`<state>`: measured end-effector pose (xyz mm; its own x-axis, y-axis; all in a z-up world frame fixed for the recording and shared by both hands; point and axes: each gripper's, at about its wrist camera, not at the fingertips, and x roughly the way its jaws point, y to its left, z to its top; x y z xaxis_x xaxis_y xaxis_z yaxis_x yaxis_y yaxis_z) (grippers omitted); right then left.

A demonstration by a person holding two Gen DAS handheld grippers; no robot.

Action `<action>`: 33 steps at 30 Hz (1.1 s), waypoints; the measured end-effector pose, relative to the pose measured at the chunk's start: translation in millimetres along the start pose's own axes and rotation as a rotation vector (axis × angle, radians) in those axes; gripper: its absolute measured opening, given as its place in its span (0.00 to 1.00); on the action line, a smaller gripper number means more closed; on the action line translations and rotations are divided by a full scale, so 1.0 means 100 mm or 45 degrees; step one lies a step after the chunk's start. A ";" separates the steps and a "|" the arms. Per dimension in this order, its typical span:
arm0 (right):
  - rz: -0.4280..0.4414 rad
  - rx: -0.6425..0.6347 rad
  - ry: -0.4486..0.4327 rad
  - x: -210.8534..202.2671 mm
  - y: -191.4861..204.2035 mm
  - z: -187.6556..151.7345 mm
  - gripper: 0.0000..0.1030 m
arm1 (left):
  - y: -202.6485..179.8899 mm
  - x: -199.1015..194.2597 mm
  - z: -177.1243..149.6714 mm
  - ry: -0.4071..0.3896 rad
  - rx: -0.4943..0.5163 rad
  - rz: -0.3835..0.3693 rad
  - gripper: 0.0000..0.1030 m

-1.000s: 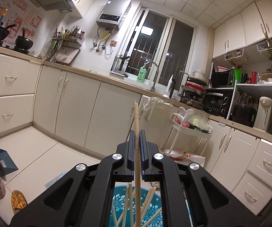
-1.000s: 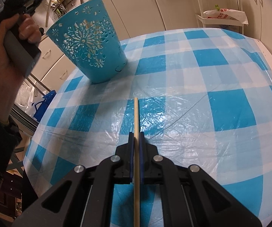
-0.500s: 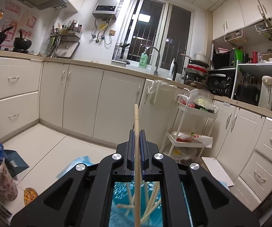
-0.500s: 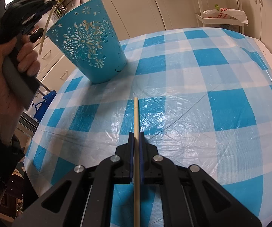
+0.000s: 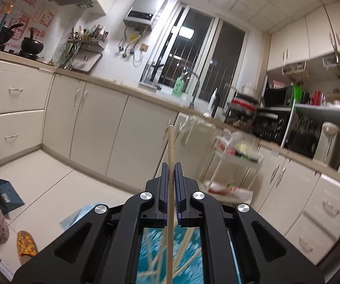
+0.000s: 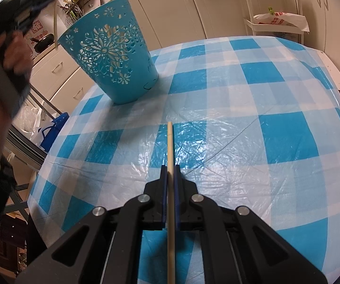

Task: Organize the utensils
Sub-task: 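Carry the left tool's chopstick into the teal cup and release while the right tool holds its chopstick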

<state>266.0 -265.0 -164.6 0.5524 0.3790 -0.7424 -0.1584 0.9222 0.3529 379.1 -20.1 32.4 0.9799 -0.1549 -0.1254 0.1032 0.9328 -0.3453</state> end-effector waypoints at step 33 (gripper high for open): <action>0.021 0.014 0.005 0.00 -0.03 0.01 0.06 | -0.11 -0.20 -0.01 -0.045 0.091 -0.027 0.05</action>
<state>267.4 -267.7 -164.5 0.5468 0.3947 -0.7384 -0.1584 0.9147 0.3717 358.6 -27.4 38.2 0.9827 -0.1643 -0.0852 0.1346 0.9504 -0.2803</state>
